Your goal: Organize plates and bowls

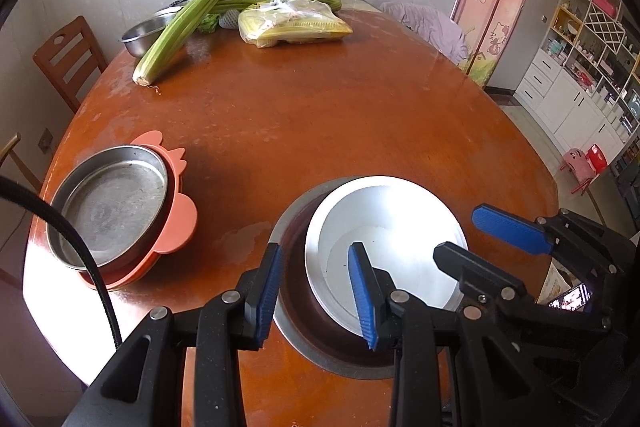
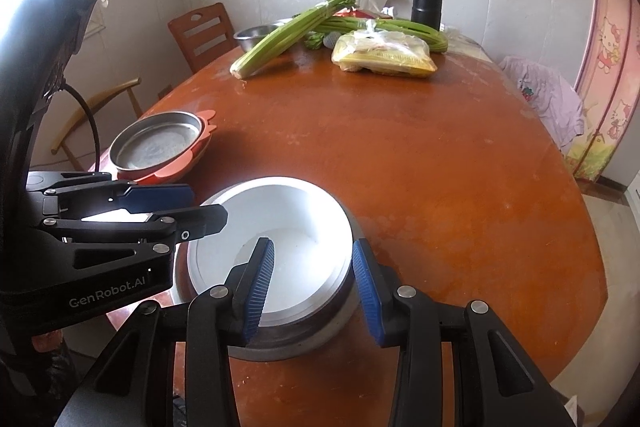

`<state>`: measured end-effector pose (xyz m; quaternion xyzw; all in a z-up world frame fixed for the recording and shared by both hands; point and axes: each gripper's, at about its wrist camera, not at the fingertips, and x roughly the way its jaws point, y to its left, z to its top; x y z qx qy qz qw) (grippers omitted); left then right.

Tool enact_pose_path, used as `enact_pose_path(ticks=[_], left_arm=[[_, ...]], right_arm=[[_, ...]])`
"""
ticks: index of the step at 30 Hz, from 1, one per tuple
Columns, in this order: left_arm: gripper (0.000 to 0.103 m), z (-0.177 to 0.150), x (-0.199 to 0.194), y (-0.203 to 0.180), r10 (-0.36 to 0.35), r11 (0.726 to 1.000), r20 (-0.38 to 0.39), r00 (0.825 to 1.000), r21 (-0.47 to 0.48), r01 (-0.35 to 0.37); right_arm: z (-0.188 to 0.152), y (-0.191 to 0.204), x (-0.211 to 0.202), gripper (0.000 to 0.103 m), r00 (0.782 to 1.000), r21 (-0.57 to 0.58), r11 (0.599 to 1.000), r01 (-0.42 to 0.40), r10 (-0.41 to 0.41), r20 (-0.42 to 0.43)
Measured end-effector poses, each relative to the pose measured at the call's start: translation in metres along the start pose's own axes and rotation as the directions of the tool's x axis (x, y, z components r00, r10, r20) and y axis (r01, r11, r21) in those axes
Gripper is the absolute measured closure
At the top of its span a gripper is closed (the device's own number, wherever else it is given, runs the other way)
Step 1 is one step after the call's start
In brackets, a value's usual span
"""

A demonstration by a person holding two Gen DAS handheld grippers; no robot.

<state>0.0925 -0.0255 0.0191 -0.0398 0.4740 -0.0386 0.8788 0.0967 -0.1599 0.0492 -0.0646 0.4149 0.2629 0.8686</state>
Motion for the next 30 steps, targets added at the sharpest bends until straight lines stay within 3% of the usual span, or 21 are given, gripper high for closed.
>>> enact_pose_path(ticks=[22,30], left_arm=[[0.061,-0.003,-0.024,0.016,0.022,0.999,0.051,0.998,-0.050,-0.019],[0.056,-0.007,-0.024,0.024,-0.005,0.997,0.043,0.999,-0.073,0.008]], right_arm=[[0.011,-0.015,-0.031,0.052,0.996,0.060,0.998,0.033,-0.038,0.084],[0.009,-0.029,-0.026,0.046,0.998,0.115,0.993,0.017,-0.025,0.061]])
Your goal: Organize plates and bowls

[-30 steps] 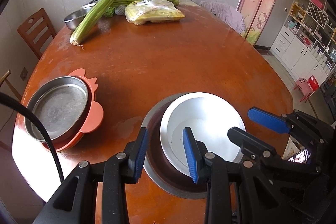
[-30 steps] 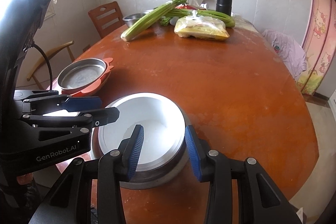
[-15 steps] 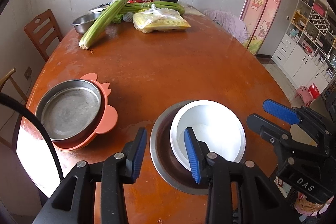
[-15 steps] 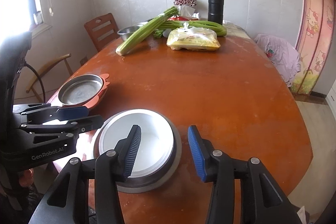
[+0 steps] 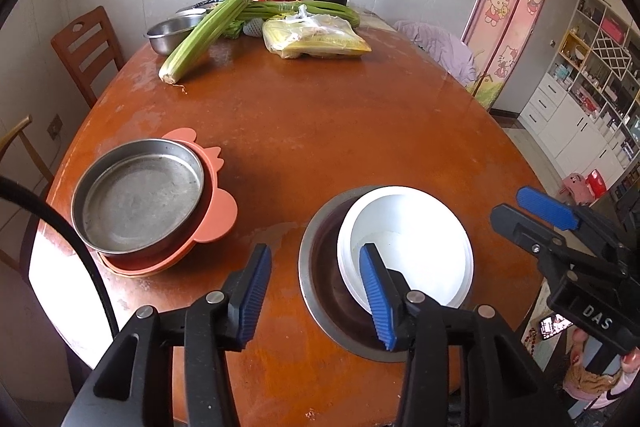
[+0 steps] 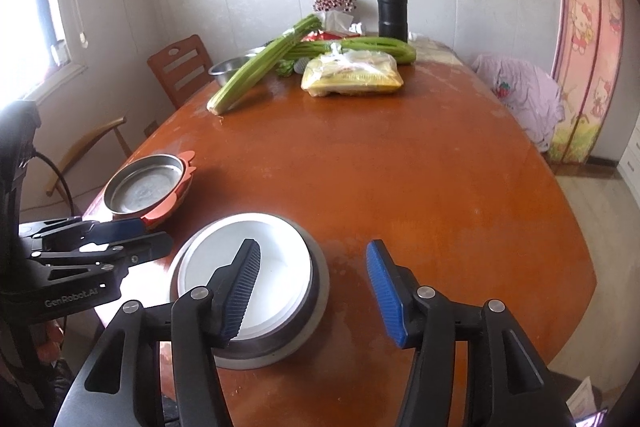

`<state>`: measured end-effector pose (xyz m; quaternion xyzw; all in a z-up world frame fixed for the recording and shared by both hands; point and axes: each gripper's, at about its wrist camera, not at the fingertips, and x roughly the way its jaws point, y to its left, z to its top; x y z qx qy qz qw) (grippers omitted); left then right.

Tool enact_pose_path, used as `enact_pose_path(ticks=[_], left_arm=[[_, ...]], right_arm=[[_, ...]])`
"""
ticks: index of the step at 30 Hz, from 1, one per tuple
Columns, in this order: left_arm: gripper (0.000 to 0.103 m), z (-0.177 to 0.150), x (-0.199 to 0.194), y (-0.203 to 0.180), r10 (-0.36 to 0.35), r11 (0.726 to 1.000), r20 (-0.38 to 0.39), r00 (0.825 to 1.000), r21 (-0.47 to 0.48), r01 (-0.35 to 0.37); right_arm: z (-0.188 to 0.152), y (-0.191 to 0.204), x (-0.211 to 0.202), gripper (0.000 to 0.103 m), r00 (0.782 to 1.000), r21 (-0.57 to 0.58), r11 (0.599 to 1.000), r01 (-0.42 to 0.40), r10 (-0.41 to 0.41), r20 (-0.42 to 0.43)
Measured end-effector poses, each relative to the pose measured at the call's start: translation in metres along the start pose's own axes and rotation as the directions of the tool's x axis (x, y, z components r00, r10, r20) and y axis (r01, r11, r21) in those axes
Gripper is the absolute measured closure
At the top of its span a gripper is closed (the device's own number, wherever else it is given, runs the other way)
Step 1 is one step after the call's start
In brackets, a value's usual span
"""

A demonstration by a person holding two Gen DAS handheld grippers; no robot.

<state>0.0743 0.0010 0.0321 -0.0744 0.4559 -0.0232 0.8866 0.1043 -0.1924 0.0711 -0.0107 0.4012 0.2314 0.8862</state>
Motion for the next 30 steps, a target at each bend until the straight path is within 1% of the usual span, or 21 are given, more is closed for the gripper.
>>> enact_pose_path(ticks=[9,16,20,25,30], left_arm=[[0.052,-0.002,0.010,-0.001,-0.037,0.999,-0.021,0.999,-0.012,0.037],[0.051,-0.003,0.022,-0.008,-0.036,0.999,-0.035,0.999,0.007,0.036],[0.049,-0.004,0.030,-0.009,-0.045,0.999,-0.050,0.998,0.001,0.045],[0.049,-0.005,0.040,-0.008,-0.036,0.999,-0.066,0.997,0.001,0.036],[0.048,-0.008,0.043,-0.010,0.001,1.000,-0.049,0.999,0.023,0.000]], right_arm=[[-0.008,-0.010,0.017,0.045,0.998,0.041,0.999,-0.003,0.005,-0.055],[-0.012,-0.007,0.031,0.045,0.996,0.041,0.999,-0.018,0.021,-0.088],[-0.016,-0.006,0.040,0.045,0.993,0.042,0.999,-0.026,0.031,-0.111],[-0.018,-0.006,0.050,0.045,0.990,0.043,0.998,-0.035,0.040,-0.137],[-0.022,-0.002,0.058,0.045,0.985,0.025,0.998,-0.051,0.054,-0.161]])
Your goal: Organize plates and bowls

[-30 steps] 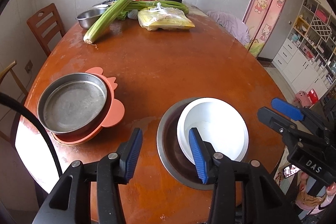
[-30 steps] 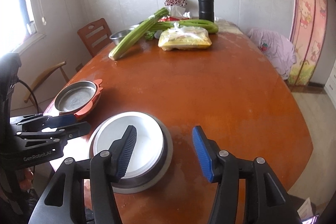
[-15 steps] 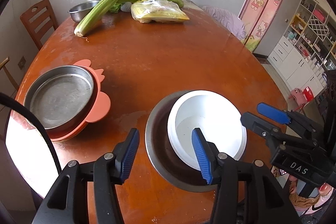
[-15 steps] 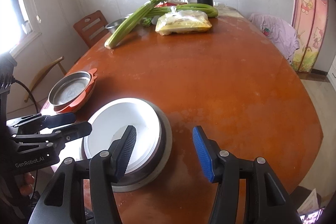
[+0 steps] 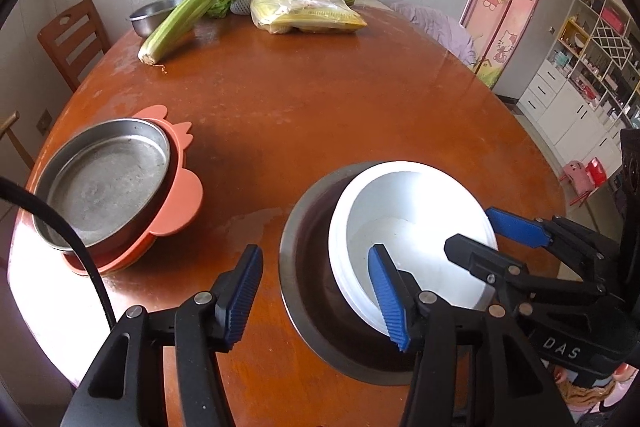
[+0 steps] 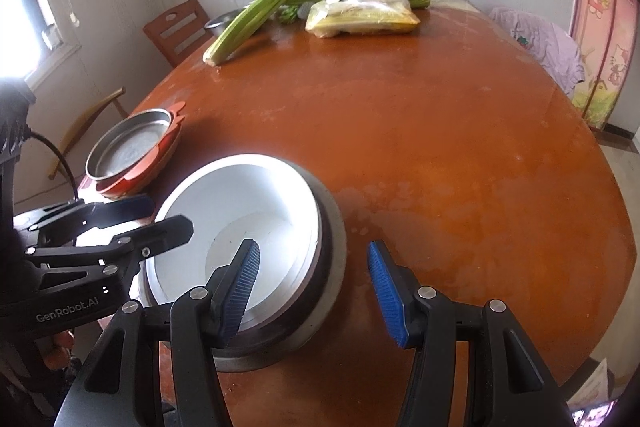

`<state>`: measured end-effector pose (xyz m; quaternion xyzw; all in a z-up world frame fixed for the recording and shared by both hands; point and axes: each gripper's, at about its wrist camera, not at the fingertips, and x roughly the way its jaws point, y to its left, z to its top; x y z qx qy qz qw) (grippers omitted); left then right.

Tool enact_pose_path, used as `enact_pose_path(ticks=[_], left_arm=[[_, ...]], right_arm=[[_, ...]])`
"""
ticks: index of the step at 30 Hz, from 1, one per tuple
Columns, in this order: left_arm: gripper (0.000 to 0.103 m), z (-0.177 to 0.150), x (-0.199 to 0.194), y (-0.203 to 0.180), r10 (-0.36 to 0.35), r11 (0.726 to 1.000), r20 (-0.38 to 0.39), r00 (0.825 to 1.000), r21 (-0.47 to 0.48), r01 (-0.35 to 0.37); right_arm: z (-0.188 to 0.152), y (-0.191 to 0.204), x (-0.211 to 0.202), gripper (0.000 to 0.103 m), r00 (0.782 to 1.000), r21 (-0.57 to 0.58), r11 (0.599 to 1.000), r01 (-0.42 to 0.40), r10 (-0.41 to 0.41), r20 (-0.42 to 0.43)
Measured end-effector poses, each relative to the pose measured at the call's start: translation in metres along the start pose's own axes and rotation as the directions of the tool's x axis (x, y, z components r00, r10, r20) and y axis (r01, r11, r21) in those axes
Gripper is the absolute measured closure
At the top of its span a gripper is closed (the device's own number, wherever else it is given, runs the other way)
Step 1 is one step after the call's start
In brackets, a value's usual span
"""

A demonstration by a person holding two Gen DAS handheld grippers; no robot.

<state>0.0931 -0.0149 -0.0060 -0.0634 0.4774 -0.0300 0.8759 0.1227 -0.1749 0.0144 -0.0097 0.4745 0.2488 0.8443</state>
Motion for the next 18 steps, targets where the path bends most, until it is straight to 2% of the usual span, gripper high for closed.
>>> enact_pose_path(ticks=[7,14,18], left_arm=[[0.041,-0.002,0.005,0.006,-0.018,1.000,-0.003,1.000,-0.004,0.018],[0.039,-0.004,0.008,0.012,-0.039,0.999,-0.006,0.999,-0.017,0.039],[0.039,-0.006,0.008,0.013,-0.026,1.000,-0.010,1.000,-0.013,0.026]], right_arm=[[-0.003,0.008,0.007,0.045,1.000,-0.020,1.000,-0.006,0.006,-0.019],[-0.006,0.010,0.010,0.040,0.999,-0.007,1.000,-0.021,0.021,-0.028],[-0.008,0.013,0.013,0.039,0.999,-0.009,1.000,-0.021,0.020,-0.043]])
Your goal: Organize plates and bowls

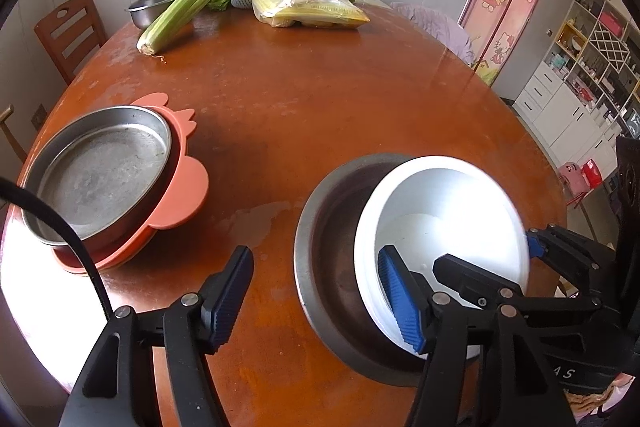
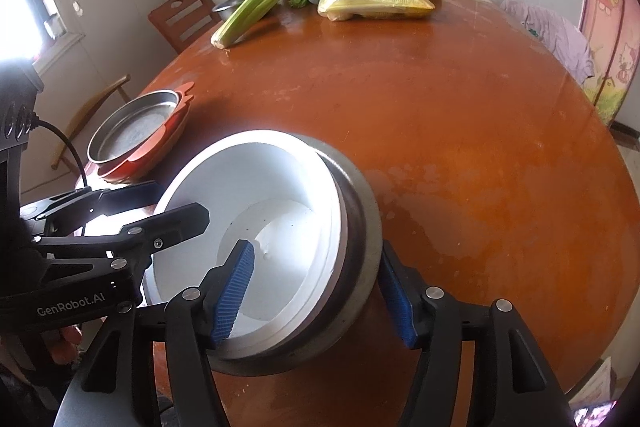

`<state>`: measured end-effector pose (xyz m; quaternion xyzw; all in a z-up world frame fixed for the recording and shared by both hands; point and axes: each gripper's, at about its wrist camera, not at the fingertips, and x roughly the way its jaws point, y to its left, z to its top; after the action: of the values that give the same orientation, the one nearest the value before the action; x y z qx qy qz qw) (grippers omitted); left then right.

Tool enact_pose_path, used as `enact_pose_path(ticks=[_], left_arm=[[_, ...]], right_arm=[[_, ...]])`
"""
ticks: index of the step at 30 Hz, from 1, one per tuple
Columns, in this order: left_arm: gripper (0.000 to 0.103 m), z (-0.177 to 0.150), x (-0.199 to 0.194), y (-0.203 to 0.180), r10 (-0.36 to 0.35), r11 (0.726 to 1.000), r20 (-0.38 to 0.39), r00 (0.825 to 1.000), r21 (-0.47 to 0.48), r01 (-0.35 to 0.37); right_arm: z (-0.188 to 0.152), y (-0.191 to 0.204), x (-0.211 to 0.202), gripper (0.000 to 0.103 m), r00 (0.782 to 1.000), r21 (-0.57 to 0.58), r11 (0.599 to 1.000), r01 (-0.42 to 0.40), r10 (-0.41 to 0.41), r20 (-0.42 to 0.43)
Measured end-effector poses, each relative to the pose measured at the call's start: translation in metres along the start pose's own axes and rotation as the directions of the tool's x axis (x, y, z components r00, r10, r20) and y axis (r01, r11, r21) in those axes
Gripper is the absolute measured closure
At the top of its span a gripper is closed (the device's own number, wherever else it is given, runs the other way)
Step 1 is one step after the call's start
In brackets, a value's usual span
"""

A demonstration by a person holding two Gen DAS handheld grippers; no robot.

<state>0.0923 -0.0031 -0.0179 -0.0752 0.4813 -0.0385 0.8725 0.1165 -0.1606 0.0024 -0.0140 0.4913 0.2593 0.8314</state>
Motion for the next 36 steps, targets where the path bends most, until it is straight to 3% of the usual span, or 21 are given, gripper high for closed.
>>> enact_pose_path(ticks=[11,17,23,36], left_arm=[[0.039,-0.004,0.014,-0.002,0.000,1.000,-0.049,0.999,-0.007,0.000],[0.050,-0.006,0.016,-0.004,-0.043,0.999,-0.046,0.998,-0.012,0.042],[0.054,-0.003,0.017,-0.009,-0.053,0.999,-0.049,0.997,-0.012,0.053],[0.056,-0.001,0.012,-0.013,-0.023,1.000,-0.037,0.999,-0.003,0.023]], right_arm=[[-0.005,-0.001,0.003,0.042,1.000,0.023,1.000,-0.021,0.021,-0.008],[-0.006,0.000,0.002,0.047,1.000,0.022,0.999,-0.028,0.027,0.010],[-0.004,-0.001,0.002,0.052,0.999,0.027,0.999,-0.035,0.035,0.015],[-0.001,-0.001,0.003,0.053,0.999,0.035,0.998,-0.049,0.048,0.018]])
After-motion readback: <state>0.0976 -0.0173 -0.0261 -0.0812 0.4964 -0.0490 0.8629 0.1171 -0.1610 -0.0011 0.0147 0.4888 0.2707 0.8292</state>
